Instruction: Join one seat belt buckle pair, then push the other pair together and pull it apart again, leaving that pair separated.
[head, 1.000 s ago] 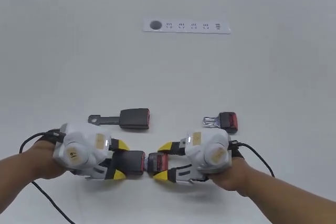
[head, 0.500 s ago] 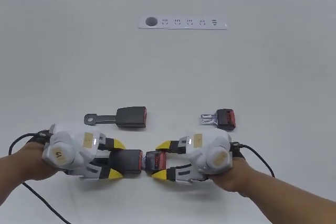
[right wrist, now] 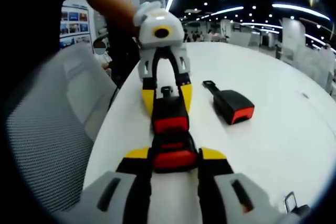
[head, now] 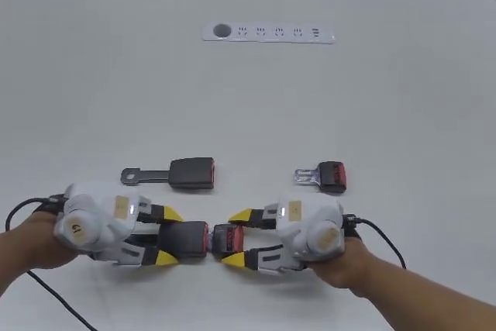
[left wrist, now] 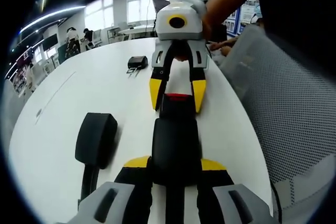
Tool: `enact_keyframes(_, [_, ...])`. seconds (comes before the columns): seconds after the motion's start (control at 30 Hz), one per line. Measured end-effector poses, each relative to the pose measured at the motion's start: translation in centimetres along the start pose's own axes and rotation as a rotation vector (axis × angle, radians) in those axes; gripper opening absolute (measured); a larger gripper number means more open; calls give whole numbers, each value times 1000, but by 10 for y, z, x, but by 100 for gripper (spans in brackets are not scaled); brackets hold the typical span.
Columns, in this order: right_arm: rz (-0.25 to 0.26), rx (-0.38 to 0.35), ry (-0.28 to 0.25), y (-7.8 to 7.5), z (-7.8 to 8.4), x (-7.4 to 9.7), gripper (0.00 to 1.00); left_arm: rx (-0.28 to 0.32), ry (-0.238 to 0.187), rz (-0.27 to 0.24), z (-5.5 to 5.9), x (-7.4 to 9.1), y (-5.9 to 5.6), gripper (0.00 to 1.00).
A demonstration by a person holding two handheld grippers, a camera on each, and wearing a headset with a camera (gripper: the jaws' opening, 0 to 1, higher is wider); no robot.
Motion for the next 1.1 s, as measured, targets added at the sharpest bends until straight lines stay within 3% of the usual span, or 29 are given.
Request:
enact_keyframes(0.23, [1, -14, -9, 1, 1, 0, 32, 7, -9, 1, 1, 1, 0, 33])
enact_keyframes(0.57, [14, 45, 39, 3, -5, 0, 36, -11, 13, -8, -5, 0, -3, 35])
enact_keyframes(0.63, [14, 47, 48, 5, -6, 1, 37, -5, 15, -7, -6, -1, -5, 39])
enact_keyframes(0.7, [7, 15, 37, 5, -7, 2, 44, -11, 38, -18, -7, -4, -5, 47])
enact_keyframes(0.73, [27, 16, 37, 5, -8, 4, 50, -3, 73, -17, -6, -2, -6, 52])
enact_keyframes(0.77, [38, 11, 32, 4, -9, 4, 60, -4, 67, -22, -8, -2, -6, 56])
enact_keyframes(0.83, [61, -15, 14, 2, -11, 7, 69, 36, 28, -39, -12, 2, -5, 63])
enact_keyframes(0.93, [73, -30, 17, 0, -12, 14, 74, 37, 14, -65, -18, 8, -2, 69])
enact_keyframes(1.1, [117, -14, -33, -8, -14, 36, 76, 2, -8, -108, -30, 25, 6, 74])
Point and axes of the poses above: the centre of the closed fingertips' face, and the gripper's own axes: x roughly backward along the fingers, y roughly to its left, z roughly out of its underside, the point moved 10 cm from there along x, roughly backward along the fingers, and after that the axes turned 7 degrees about y, right-handed, at the moved point
